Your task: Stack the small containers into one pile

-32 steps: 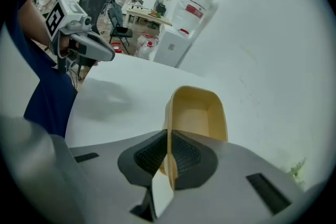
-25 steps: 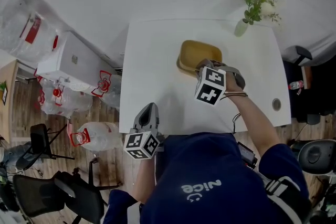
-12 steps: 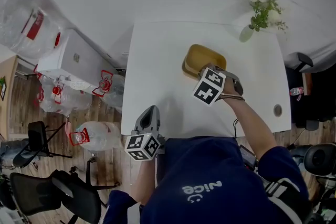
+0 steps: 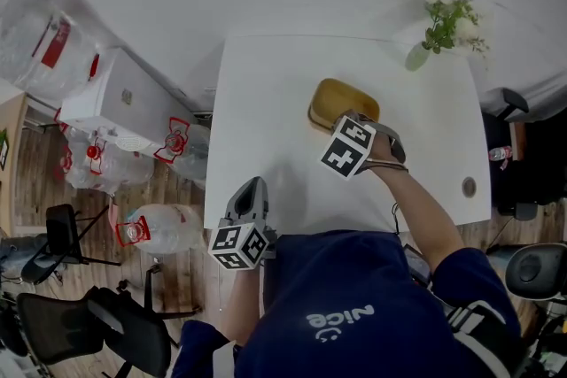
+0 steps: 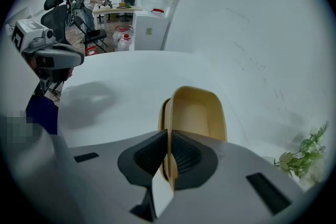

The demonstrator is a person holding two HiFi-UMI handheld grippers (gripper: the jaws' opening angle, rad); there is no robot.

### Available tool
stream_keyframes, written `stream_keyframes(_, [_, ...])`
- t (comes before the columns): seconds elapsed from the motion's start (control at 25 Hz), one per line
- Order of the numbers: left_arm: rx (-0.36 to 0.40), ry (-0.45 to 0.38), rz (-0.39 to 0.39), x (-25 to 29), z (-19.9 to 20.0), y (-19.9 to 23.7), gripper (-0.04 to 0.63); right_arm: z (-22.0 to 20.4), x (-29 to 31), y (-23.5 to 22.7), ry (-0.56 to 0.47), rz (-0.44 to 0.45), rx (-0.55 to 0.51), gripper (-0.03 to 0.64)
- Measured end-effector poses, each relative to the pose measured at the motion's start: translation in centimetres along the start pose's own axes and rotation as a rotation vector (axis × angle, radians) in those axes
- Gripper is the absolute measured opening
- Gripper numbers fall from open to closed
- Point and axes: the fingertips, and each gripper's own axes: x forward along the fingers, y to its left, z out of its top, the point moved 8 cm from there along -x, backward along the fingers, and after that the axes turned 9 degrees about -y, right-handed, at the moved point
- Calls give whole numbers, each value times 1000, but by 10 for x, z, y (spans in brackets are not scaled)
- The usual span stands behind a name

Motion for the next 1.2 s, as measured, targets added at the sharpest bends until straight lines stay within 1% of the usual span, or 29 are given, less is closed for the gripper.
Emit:
stream_keyframes(0.16, [-4, 0, -4, 1, -1, 1, 20, -2, 5, 1, -1, -2, 9, 58])
stream_keyframes(0.6, [-24, -7, 18, -2, -4, 5, 20, -3, 13, 4, -16, 13, 12, 59])
stream_keyframes(0.8, [-31, -6, 28, -4, -6, 7, 20, -3, 9, 4, -83, 70, 72, 61])
stream_keyframes(0.96, [-26, -5, 28, -3, -5, 6, 20, -6, 7, 3, -132, 95, 101, 61])
stream_keyframes(1.0, [-23, -5, 27, -3, -4, 6, 20, -7, 6, 3, -146, 102, 120, 69])
stream_keyframes(1.04, [-20, -5, 26, -4, -3, 6, 20, -7, 5, 1, -163, 108, 144, 127])
stream_keyframes(1.08, [-17, -6, 26, -4, -3, 5, 20, -8, 3, 0, -183, 112, 172, 167])
stream_keyframes(1.2, [-9, -10, 22, -4, -2, 4, 20, -14, -6, -7, -276, 100, 277, 172])
